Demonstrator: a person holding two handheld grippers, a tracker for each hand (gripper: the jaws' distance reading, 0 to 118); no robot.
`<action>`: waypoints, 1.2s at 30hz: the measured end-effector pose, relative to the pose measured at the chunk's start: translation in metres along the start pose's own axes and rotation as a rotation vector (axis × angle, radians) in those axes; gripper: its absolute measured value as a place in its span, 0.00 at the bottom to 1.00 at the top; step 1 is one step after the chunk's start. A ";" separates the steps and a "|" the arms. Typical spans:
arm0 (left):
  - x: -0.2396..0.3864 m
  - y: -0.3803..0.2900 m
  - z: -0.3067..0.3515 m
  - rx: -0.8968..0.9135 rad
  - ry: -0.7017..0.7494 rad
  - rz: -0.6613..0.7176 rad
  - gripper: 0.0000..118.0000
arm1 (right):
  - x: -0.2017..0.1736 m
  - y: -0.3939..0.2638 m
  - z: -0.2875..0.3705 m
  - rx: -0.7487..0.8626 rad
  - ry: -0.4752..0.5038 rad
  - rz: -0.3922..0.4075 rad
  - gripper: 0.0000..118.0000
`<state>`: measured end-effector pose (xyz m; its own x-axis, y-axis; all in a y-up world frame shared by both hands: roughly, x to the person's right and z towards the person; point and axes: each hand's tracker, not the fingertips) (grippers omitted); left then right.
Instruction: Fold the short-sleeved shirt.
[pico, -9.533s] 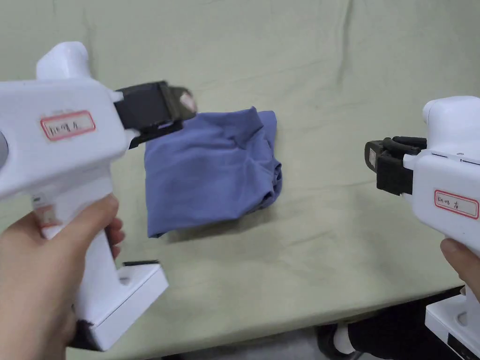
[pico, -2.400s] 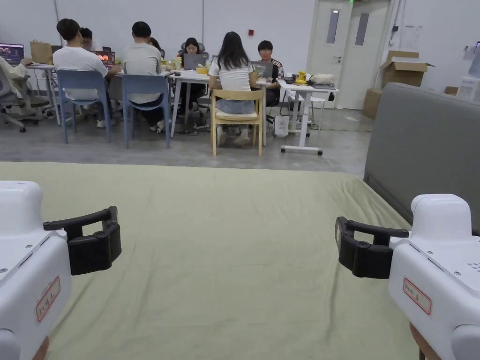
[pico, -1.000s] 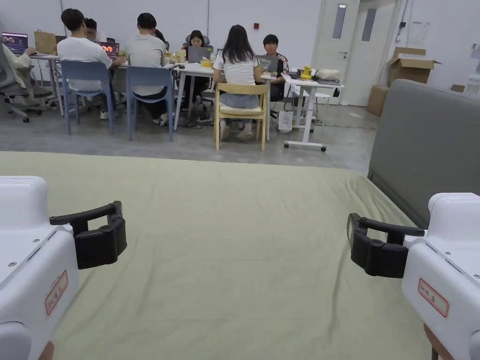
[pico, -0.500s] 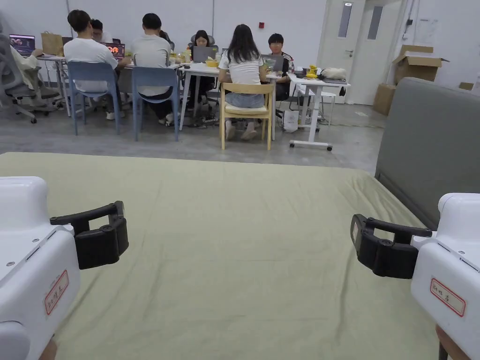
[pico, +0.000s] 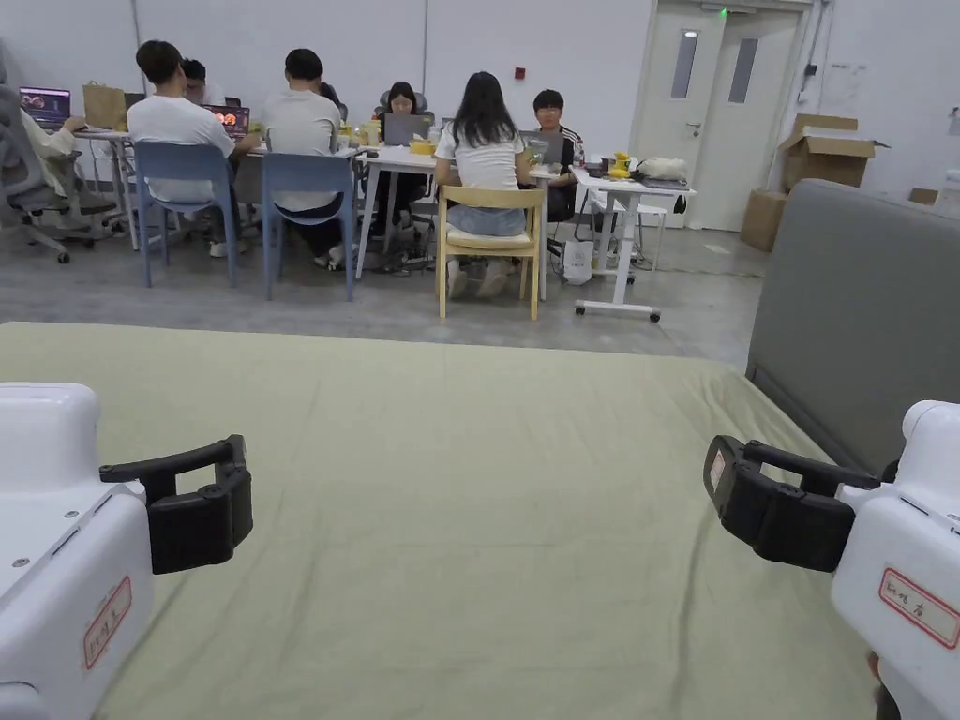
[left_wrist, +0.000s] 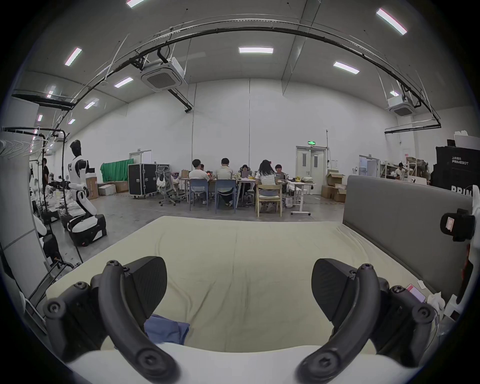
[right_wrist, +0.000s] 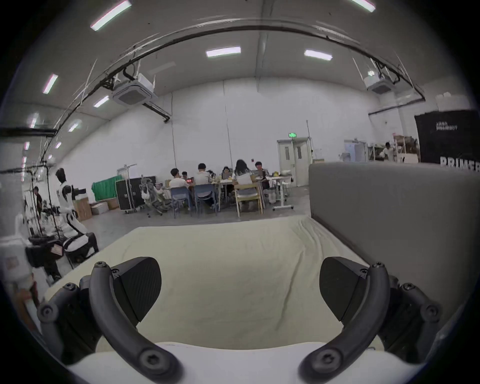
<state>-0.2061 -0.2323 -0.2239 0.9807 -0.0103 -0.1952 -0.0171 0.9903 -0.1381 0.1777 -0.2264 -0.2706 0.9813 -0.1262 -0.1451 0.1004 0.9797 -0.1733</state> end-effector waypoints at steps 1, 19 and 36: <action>0.000 -0.001 0.000 -0.001 0.000 0.000 0.99 | 0.000 0.001 -0.001 -0.007 -0.008 -0.004 1.00; 0.002 -0.008 -0.009 -0.037 -0.032 -0.017 0.99 | 0.005 -0.009 0.003 0.116 -0.058 -0.034 1.00; 0.006 0.001 -0.004 -0.009 0.005 -0.042 0.99 | 0.001 -0.005 -0.016 -0.075 -0.231 0.015 1.00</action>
<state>-0.2015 -0.2318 -0.2292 0.9795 -0.0531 -0.1942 0.0229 0.9877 -0.1547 0.1754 -0.2341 -0.2849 0.9950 -0.0639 0.0770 0.0811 0.9658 -0.2463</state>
